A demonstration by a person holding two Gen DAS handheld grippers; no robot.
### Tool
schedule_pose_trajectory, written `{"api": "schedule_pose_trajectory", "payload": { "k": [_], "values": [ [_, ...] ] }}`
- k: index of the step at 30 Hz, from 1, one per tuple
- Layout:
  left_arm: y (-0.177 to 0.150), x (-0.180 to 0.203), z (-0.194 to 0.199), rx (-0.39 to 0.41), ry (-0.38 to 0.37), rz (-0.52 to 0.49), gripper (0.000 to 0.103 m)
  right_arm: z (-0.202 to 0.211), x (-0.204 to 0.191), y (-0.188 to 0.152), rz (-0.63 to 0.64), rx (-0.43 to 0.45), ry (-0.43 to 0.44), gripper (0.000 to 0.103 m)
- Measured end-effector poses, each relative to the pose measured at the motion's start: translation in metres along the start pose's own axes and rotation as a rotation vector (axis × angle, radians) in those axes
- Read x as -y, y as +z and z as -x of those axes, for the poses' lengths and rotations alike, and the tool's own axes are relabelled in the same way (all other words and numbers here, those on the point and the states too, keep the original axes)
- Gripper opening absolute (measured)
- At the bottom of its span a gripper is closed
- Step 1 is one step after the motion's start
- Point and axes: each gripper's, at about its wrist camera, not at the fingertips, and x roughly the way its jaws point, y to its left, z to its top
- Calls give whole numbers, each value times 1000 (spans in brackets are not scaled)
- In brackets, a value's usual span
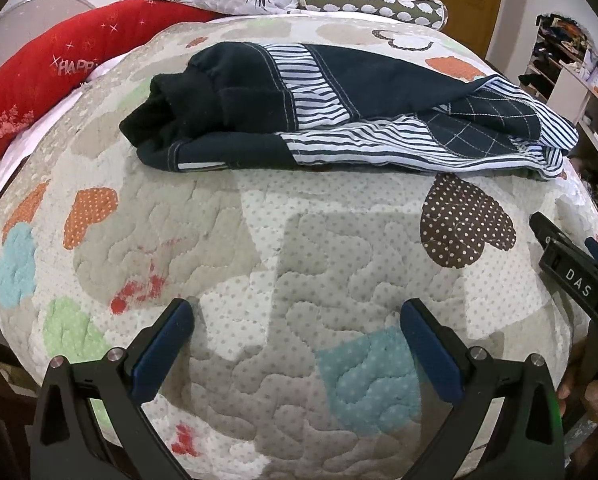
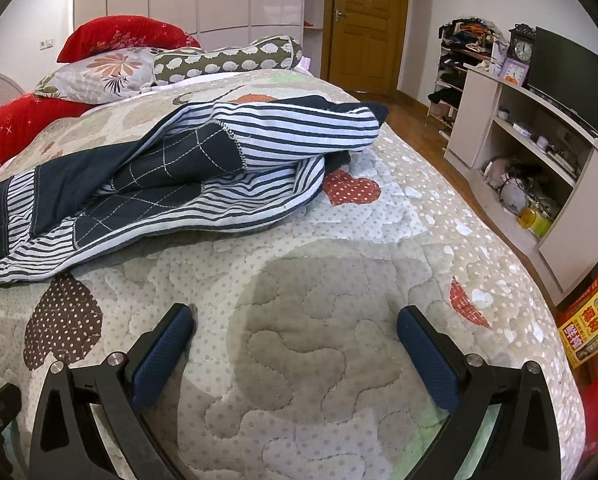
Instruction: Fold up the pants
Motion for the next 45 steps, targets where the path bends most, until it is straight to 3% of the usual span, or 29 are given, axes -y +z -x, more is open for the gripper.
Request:
{"api": "schedule_pose_trajectory", "payload": {
  "k": [6,10,13,17,20,25,29,30,31,32,33,37,40,41,42,45],
  "values": [
    [-4,-2,2,27,-11,-7,103,2,-1,-1,4,2,-7,102],
    [-3,-11,10,23,-59,13,102,3,0,-1,6,7,-12,102],
    [3,-28,26,64,-104,62,96,4,1,-2,5,12,-9,102],
    [19,-61,43,128,-149,147,96,4,1,-3,3,14,-1,102],
    [34,-84,36,93,-151,232,95,5,3,-5,3,19,3,102],
    [66,-92,19,43,-182,233,70,4,3,-4,5,21,11,103],
    [89,-92,7,24,-189,221,70,5,4,-4,14,16,31,103],
    [94,-92,5,17,-191,215,70,6,6,-1,19,3,49,102],
    [98,-91,3,9,-186,208,70,10,9,3,22,-15,78,95],
    [103,-91,-1,5,-170,192,70,15,13,9,18,-19,107,79],
    [106,-88,-4,4,-154,174,70,23,20,19,0,-9,161,71],
    [121,-66,-21,8,-95,56,73,33,36,64,-71,-15,382,69],
    [130,-46,-41,-24,-25,-42,72,11,23,93,-73,-87,462,69],
    [131,-40,-48,-44,-2,-85,67,2,18,99,-73,-107,468,69],
    [131,-39,-52,-55,-7,-104,46,-7,12,105,-84,-122,462,69],
    [134,-44,-48,-54,-54,-91,27,-32,0,114,-144,-194,534,69]
  ]
}}
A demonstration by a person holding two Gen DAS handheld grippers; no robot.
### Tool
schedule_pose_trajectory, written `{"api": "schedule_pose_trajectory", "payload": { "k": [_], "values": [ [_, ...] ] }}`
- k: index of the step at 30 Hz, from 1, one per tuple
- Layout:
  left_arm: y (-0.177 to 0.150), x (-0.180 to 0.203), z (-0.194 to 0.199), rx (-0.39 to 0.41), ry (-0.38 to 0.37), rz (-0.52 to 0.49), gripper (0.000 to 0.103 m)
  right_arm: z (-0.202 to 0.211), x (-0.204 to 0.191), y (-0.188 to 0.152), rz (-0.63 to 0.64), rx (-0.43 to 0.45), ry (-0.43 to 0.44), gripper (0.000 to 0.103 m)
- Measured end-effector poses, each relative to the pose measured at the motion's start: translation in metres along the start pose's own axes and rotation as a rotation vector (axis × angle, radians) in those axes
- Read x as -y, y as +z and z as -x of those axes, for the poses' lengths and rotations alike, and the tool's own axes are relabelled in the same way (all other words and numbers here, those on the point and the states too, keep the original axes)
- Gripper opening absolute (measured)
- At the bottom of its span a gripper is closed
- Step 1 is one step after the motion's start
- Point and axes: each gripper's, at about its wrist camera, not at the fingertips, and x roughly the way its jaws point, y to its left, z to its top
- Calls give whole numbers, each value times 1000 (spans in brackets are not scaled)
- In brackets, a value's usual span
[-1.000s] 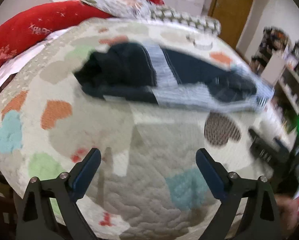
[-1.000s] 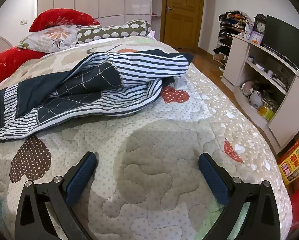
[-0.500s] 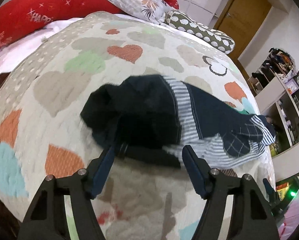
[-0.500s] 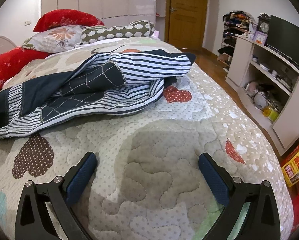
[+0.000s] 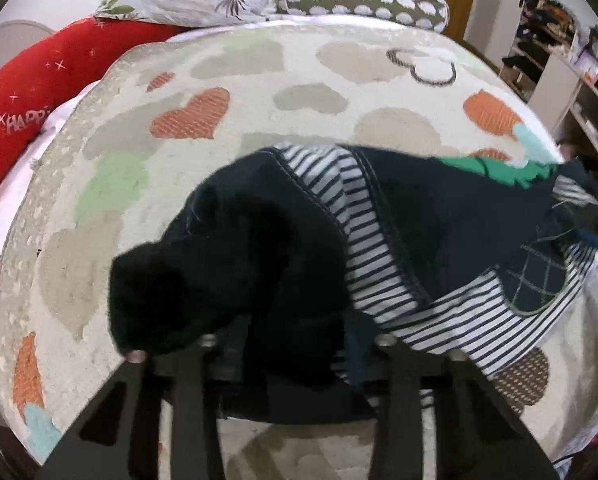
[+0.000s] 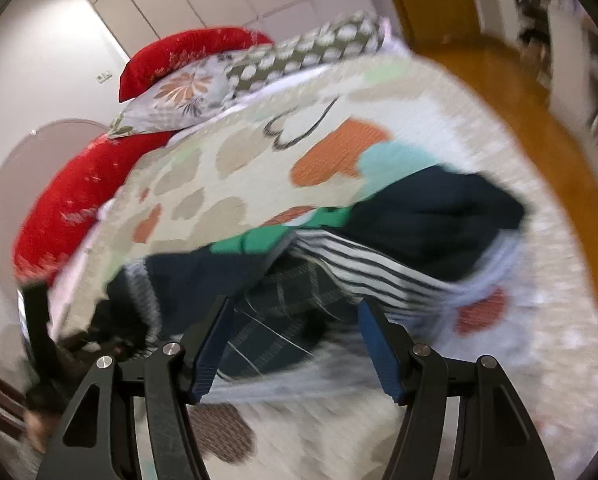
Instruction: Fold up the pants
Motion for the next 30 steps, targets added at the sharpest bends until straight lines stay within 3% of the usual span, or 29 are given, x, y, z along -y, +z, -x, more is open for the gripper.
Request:
{"api": "schedule_pose_trajectory", "payload": {
  "k": [6,7,8,11,13,18,22,23,24,25,26,28,30],
  "values": [
    [-8,-5,16,23,-65,36,24,-45,16,26,-216,-72,51,66],
    [-9,-5,18,27,-73,38,24,-48,21,30,-256,-66,49,52],
    [-11,-6,20,27,-91,46,24,-50,24,33,-271,-69,31,30],
    [-12,-12,27,21,-152,78,23,-51,37,36,-314,-91,50,10],
    [-8,-17,32,13,-178,90,23,-43,35,36,-302,-90,62,9],
    [24,-36,27,-45,-253,138,22,-22,11,53,-227,-76,102,9],
    [79,-59,-3,-86,-265,231,26,-36,-9,94,-187,-39,88,10],
    [90,-68,-11,-76,-300,262,29,-44,-13,107,-182,-11,110,12],
    [99,-78,-18,-70,-349,306,34,-51,-16,116,-156,11,98,20],
    [104,-93,-26,-78,-408,381,37,-62,-21,129,-100,27,32,44],
    [102,-104,-28,-82,-451,446,37,-66,-22,134,-82,45,-26,57],
    [97,-116,-23,-59,-517,495,46,-61,-17,135,-106,95,-57,57],
    [87,-121,-7,-10,-483,469,50,-51,-8,128,-146,95,3,58]
  ]
}}
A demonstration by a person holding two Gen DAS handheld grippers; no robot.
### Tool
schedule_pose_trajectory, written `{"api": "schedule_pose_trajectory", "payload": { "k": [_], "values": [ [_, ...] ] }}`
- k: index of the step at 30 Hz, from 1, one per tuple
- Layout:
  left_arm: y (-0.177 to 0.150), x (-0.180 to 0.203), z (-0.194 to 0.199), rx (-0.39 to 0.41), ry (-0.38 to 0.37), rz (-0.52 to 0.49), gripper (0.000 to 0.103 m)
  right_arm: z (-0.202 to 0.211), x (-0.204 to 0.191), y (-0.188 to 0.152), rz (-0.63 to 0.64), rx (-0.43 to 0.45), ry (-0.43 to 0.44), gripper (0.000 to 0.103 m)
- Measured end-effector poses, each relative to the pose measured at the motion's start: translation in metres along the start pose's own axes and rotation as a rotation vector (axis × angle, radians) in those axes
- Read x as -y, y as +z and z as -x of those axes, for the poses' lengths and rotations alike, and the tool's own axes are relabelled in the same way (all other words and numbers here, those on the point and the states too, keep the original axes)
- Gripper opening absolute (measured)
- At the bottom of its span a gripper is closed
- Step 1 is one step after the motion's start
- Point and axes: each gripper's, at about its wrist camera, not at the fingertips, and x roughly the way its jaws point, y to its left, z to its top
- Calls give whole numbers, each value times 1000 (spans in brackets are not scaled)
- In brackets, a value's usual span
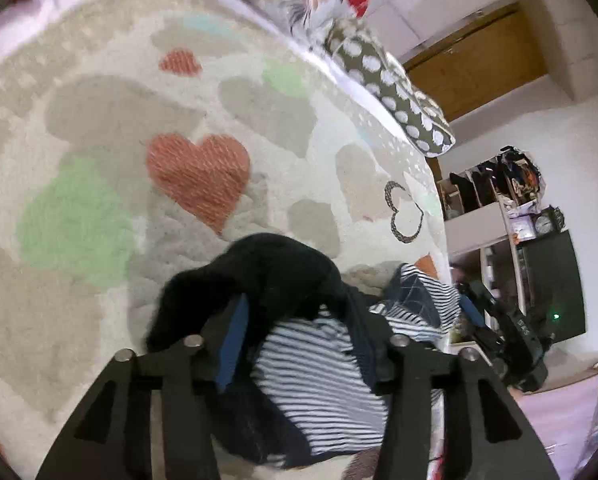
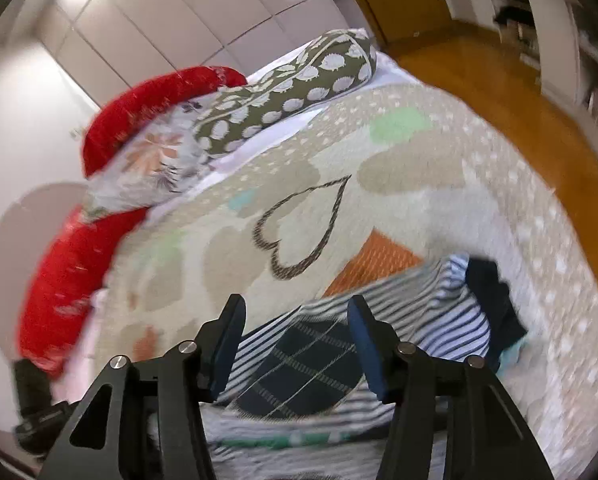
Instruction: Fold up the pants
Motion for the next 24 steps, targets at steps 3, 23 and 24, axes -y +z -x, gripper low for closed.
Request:
{"api": "schedule_pose_trajectory", "payload": {
  "k": [3,23,24],
  "values": [
    [-16,-10,19,44,36,-13,63,22,18,-11,-11,6,2,61],
    [-73,-4,-10,11,252,-118,5,46,85,-96,35,8,-201,12],
    [-75,-6,-2,18,249,-111,5,47,87,-95,1,-14,-161,12]
  ]
}}
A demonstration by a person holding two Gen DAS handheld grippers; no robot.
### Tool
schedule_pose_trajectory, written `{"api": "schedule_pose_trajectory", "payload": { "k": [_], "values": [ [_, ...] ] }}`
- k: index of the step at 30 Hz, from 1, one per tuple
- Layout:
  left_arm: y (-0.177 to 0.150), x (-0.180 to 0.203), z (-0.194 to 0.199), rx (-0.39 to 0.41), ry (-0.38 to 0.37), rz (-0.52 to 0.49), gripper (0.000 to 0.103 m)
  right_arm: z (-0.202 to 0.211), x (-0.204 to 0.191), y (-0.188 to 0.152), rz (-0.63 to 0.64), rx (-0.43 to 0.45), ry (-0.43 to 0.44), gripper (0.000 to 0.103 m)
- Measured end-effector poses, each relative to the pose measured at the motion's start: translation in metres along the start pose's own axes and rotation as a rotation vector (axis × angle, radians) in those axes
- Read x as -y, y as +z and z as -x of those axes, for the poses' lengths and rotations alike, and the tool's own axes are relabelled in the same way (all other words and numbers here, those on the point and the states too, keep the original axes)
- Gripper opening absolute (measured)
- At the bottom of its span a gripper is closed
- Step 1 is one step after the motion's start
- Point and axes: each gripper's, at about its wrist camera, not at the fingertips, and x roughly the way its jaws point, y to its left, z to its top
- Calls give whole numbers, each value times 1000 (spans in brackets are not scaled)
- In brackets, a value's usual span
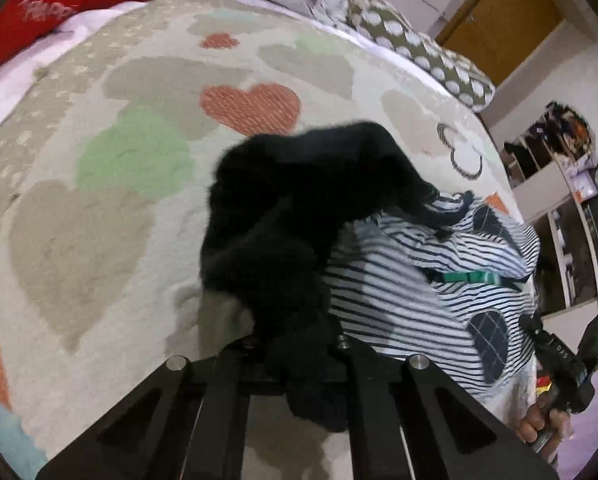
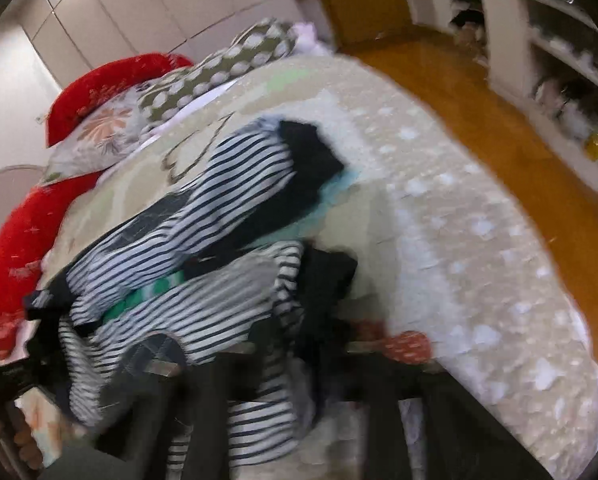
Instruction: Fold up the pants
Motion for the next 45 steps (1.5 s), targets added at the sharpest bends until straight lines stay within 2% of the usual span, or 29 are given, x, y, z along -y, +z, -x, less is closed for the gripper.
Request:
{"api": "schedule_pose_trajectory", "payload": {
  "k": [7,15,17,19,21,24,27,32,34,36,39,40,41,43,45],
  "values": [
    [-35,-27,52,32,-40,59,5,40,-5,-26,4,-19,84,12],
    [-82,-65,67,32,-72,160,6,74,-6,-85,18,-62,125,12],
    [-89,-75,63,19,-39,175,7,73,-3,-96,23,-76,114,12],
    [-96,-80,60,10,40,168,16,69,0,-103,23,-78,92,12],
    [-104,-84,66,23,26,167,17,70,-1,-105,44,-59,73,12],
    [-113,-88,81,63,23,165,24,81,-13,-105,114,-20,35,12],
    [-120,-87,95,94,27,161,24,98,-30,-100,208,53,6,12],
    [-122,-72,111,157,72,112,24,97,-31,-88,201,75,-22,12],
    [-120,-65,115,173,75,94,25,89,-23,-88,184,62,-72,12],
    [-116,-59,111,168,75,80,30,83,-15,-91,175,54,-128,13],
    [-117,-50,99,140,86,58,32,86,-6,-92,145,65,-163,28],
    [-118,-48,93,126,93,51,33,94,-3,-92,118,95,-163,34],
    [-121,-47,88,114,101,49,33,103,-1,-93,106,126,-165,36],
    [-125,-46,78,91,114,50,37,120,-5,-93,116,181,-152,36],
    [-128,-47,67,62,135,49,42,128,-15,-94,150,192,-104,36]
  ]
}}
